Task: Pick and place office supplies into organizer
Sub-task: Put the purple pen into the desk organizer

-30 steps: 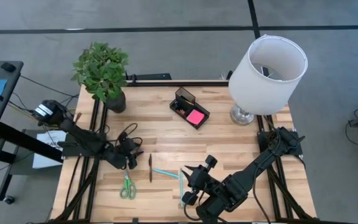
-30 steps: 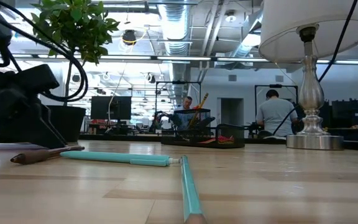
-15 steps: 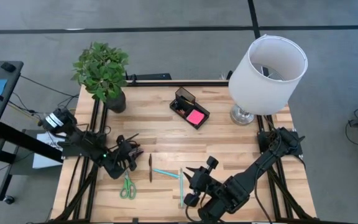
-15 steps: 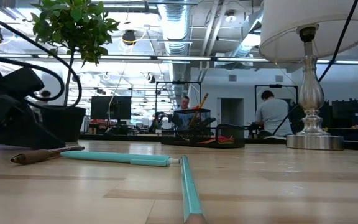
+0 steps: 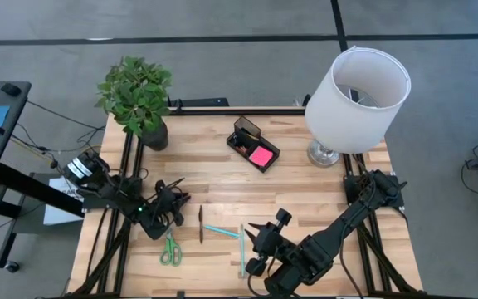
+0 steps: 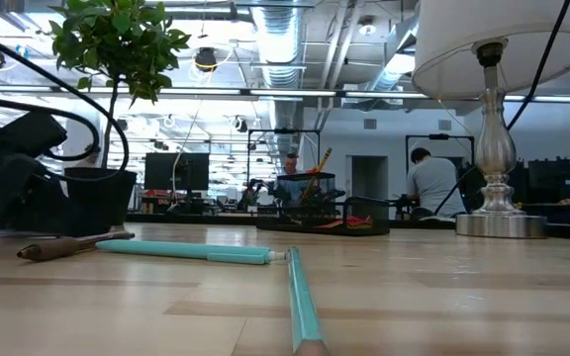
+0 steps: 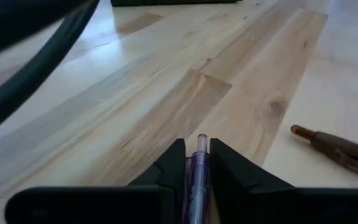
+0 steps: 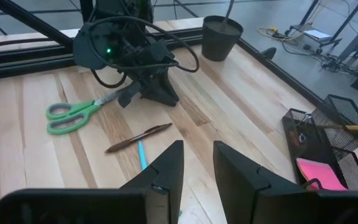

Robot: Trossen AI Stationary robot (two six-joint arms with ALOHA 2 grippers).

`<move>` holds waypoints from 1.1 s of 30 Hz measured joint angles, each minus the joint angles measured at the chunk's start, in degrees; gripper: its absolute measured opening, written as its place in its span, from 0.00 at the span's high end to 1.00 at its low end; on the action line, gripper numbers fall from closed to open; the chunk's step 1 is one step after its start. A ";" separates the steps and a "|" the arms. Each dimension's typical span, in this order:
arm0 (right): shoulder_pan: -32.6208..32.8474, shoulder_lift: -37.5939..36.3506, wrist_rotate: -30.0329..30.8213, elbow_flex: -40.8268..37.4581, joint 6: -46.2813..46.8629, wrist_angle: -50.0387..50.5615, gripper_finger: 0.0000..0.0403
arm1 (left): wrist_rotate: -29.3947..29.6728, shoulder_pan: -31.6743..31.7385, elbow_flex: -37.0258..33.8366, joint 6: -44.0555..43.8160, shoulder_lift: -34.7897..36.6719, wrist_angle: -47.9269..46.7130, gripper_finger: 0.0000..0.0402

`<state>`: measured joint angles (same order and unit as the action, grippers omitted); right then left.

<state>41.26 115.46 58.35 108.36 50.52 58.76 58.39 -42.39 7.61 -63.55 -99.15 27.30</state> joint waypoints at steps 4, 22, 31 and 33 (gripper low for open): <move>0.02 0.01 0.04 0.00 0.02 -0.06 0.80 | -0.64 0.41 1.02 0.97 -0.20 3.71 0.90; 0.27 0.00 0.25 0.00 0.00 -0.01 0.80 | -2.56 12.94 7.96 19.17 -0.46 11.64 0.93; 0.57 0.00 0.79 -0.01 0.02 0.95 0.80 | -6.53 21.55 10.90 48.83 -0.36 46.49 0.93; 1.03 0.00 4.05 -0.01 0.02 1.39 0.80 | -12.48 25.03 11.91 55.53 -0.28 55.22 0.93</move>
<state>42.29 115.46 62.40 108.35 50.54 60.15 45.91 -17.36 19.52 -8.02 -99.43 82.52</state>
